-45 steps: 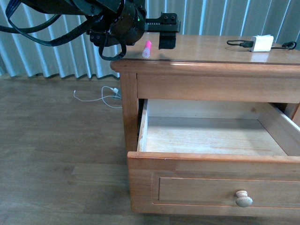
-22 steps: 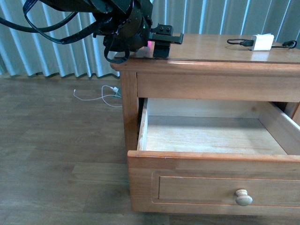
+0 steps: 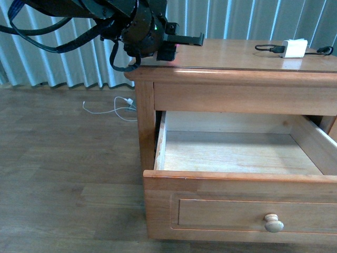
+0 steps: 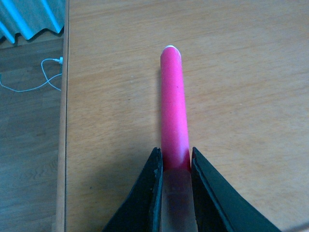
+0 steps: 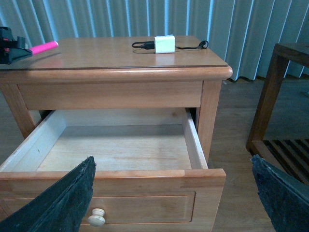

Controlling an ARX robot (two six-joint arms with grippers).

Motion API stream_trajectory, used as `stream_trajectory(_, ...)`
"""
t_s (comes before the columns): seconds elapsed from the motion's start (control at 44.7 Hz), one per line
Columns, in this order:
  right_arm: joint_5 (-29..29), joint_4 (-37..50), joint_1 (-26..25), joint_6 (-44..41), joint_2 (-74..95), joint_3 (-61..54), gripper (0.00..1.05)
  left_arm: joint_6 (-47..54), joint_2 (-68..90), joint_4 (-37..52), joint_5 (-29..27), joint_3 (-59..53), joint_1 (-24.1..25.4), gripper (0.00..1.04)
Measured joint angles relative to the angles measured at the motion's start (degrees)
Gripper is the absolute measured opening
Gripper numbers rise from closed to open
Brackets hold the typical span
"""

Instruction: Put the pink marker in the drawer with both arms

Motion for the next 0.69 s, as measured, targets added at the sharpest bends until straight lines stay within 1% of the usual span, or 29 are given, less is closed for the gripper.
stream_trajectory(0.134,0.0,0.0,0.0,0.0,0.0,0.0,0.96,-0.3,-4.2,4.9,4.0,-5.2,0.1,0.15)
stream_trajectory(0.179,0.0,0.0,0.0,0.0,0.0,0.0,0.96,-0.1,-6.8,7.3,6.3,-8.3,0.0,0.15)
stream_trajectory(0.201,0.0,0.0,0.0,0.0,0.0,0.0,0.96,0.3,-8.5,8.6,8.3,-10.3,-0.1,0.15)
stream_trajectory(0.269,0.0,0.0,0.0,0.0,0.0,0.0,0.96,1.6,-11.3,9.7,11.4,-13.7,-0.4,0.15)
stream_trajectory(0.313,0.0,0.0,0.0,0.0,0.0,0.0,0.96,2.9,-13.4,10.1,13.7,-16.4,-0.9,0.15)
stream_trajectory(0.425,0.0,0.0,0.0,0.0,0.0,0.0,0.96,7.3,-17.4,8.3,22.2,-22.8,-2.5,0.15)
stream_trajectory(0.493,0.0,0.0,0.0,0.0,0.0,0.0,0.96,10.9,-18.4,6.7,25.4,-25.7,-3.5,0.15)
stream_trajectory(0.582,0.0,0.0,0.0,0.0,0.0,0.0,0.96,14.6,-18.3,4.8,27.6,-28.0,-4.8,0.15)
stream_trajectory(0.694,0.0,0.0,0.0,0.0,0.0,0.0,0.96,17.5,-16.7,4.1,26.8,-28.5,-5.5,0.15)
